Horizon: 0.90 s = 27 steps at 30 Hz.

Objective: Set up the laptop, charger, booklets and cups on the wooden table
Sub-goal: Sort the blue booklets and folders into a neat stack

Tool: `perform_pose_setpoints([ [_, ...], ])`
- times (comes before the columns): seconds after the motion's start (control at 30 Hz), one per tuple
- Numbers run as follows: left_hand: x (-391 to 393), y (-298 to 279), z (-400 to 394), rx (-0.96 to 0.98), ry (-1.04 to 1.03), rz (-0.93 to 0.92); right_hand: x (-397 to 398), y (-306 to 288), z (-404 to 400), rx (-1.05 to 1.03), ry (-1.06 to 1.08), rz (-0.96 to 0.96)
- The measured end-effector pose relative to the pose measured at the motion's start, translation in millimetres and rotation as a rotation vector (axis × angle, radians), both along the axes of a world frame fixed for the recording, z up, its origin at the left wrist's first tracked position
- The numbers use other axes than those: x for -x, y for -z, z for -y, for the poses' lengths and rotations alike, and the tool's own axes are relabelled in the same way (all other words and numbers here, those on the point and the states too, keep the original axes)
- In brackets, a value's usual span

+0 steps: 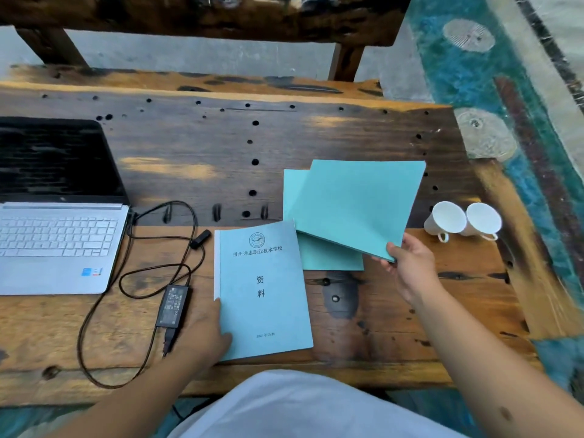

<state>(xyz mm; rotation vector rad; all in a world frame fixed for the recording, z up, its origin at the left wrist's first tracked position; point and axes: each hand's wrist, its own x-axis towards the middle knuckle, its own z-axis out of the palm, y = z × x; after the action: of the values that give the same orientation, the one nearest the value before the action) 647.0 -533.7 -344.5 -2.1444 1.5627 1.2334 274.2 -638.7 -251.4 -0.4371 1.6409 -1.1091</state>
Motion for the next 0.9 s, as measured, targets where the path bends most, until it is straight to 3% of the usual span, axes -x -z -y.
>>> perform_pose_setpoints([
  [0.1,30.7,-20.0,13.9,0.112,-0.023,-0.067,-6.0,-11.9,-17.7,0.054,0.01,-0.069],
  [0.27,97.8,-69.9,48.9,0.067,-0.239,-0.508,-44.4,-12.4,-53.5,0.089,0.084,0.095],
  [0.53,124.5,-81.5,77.3,-0.045,-1.178,-1.285,-111.2,1.0,-93.7,0.082,-0.078,0.301],
  [0.73,93.5,-69.5,74.2,0.063,-1.189,-1.437,-114.7,3.1,-101.4,0.07,-0.286,0.533],
  [0.9,64.7,-78.4,89.4,0.015,-0.975,-1.417,-100.6,1.3,-84.1,-0.024,0.012,0.784],
])
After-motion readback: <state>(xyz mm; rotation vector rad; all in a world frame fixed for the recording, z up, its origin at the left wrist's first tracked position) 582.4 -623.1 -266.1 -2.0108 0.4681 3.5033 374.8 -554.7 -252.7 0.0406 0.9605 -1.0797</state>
